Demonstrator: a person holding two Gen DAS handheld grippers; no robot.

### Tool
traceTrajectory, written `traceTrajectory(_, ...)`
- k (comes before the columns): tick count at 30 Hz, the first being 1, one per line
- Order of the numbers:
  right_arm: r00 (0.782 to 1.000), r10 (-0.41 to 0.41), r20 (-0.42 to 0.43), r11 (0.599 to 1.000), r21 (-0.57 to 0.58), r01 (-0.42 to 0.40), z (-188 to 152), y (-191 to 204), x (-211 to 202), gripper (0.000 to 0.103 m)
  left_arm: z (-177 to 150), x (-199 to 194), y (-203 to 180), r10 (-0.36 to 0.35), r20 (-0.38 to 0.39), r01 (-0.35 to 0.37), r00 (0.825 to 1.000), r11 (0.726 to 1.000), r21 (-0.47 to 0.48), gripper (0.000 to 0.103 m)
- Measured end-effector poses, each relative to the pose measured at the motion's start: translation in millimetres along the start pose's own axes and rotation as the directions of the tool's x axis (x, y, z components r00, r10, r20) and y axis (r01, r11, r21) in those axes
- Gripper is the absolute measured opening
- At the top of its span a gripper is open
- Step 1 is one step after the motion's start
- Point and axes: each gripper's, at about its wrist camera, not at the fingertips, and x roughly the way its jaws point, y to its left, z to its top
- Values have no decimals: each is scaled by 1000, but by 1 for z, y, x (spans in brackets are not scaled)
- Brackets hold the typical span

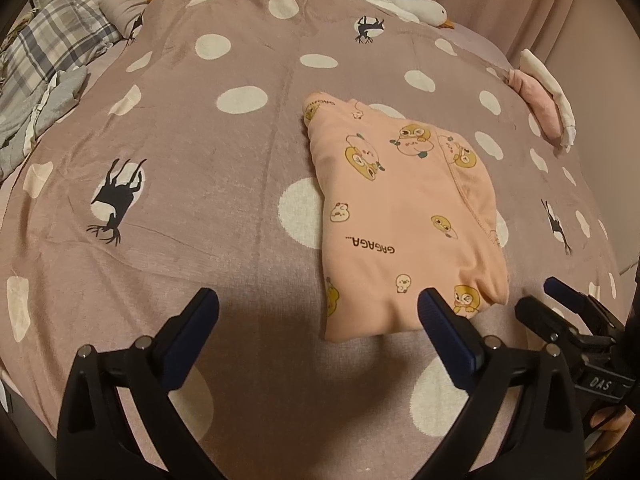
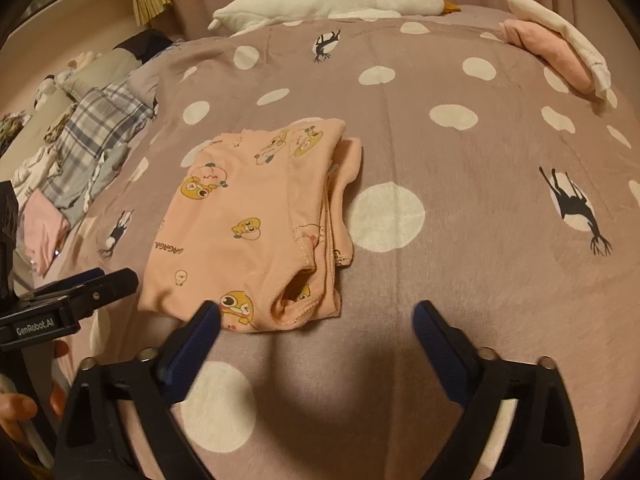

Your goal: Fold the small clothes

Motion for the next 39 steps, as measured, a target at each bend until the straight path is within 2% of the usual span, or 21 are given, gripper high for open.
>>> traceTrajectory(16, 998, -44, 53, 996, -71, 48, 1, 13, -19, 102, 3, -25, -14, 28, 39, -29, 999, 999, 26, 103)
traceTrajectory(20, 997, -50, 66, 993, -99, 57, 2, 19, -25, 102, 3, -31, -16, 2, 32, -3, 999, 1000, 14, 103)
traceTrajectory(25, 995, -47, 87, 991, -122, 58, 3, 25, -32, 102, 5, -37, -20, 22, 26, -23, 999, 1000, 14, 103)
traceTrajectory(29, 995, -40, 96, 990, -131, 52, 5, 28, -38, 102, 7, -41, -20, -17, 18, 17, 1000, 1000, 6, 103)
traceTrajectory(33, 995, -8, 99, 991, -131, 21, 9, 32, -46, 102, 8, -47, -26, 19, 39, -20, 999, 999, 30, 103)
traceTrajectory(39, 994, -20, 111, 990, -137, 36, 13, 38, -57, 102, 8, -52, -30, 64, 59, -67, 996, 996, 56, 103)
